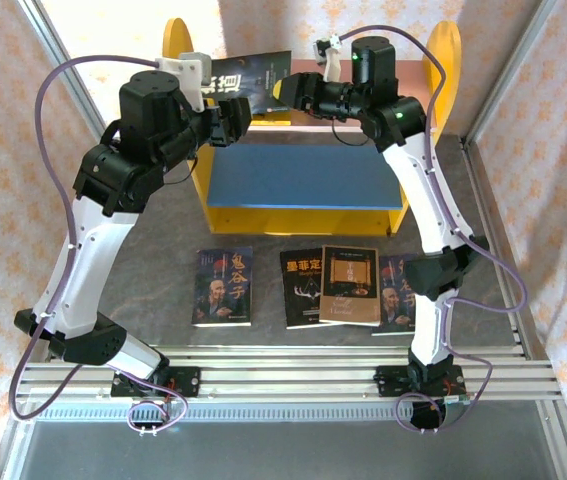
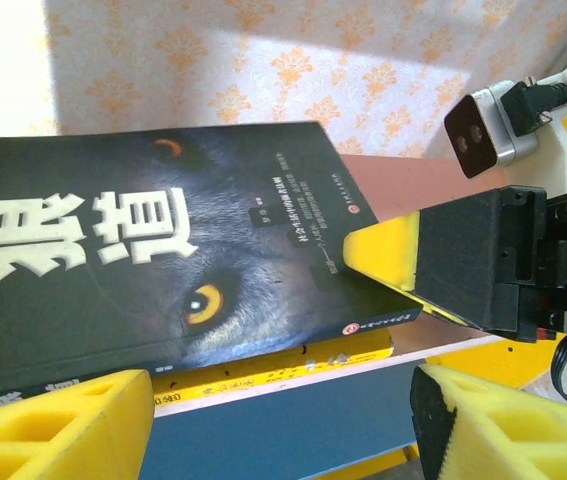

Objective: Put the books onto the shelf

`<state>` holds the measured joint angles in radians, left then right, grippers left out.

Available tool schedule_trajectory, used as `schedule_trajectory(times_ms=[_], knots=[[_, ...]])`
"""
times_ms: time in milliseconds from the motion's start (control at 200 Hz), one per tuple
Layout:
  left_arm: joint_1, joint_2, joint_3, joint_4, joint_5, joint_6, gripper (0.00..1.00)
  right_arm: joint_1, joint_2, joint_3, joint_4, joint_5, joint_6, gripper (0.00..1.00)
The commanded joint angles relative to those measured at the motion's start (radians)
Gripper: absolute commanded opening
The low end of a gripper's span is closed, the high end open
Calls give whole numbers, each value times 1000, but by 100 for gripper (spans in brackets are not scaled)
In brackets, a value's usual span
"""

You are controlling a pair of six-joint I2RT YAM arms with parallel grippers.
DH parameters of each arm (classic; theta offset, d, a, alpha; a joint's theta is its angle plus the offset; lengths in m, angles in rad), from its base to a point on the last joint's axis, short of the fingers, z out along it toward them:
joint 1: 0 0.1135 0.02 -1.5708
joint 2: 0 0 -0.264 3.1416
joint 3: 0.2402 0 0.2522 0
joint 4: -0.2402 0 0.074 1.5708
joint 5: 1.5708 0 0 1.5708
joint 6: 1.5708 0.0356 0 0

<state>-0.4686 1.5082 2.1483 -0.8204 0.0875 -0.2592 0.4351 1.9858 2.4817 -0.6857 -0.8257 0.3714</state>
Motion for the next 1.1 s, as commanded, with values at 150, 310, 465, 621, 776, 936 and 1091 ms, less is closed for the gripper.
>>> schedule_trajectory(times_ms=[150,310,465,621,776,936,1091], knots=[[-18,16,47,-23,-38,31,69,-17,-35,43,-57,97,-85,56],[-27,30,56,-33,-44,38,70,-21,-45,34,-79,121,-106,61],[-31,44,72,-42,-47,42,69,-22,-52,17,-80,128,-115,63],[-32,56,76,-45,-60,47,70,-22,-50,9,-73,91,-117,62],[-32,66,80,-56,-72,46,70,-22,-46,5,-73,34,-127,58],[-33,65,81,-57,-74,44,70,-20,-52,-5,-77,4,-141,53],[-32,60,81,-61,-79,47,70,-21,-54,-13,-75,-19,-149,50]])
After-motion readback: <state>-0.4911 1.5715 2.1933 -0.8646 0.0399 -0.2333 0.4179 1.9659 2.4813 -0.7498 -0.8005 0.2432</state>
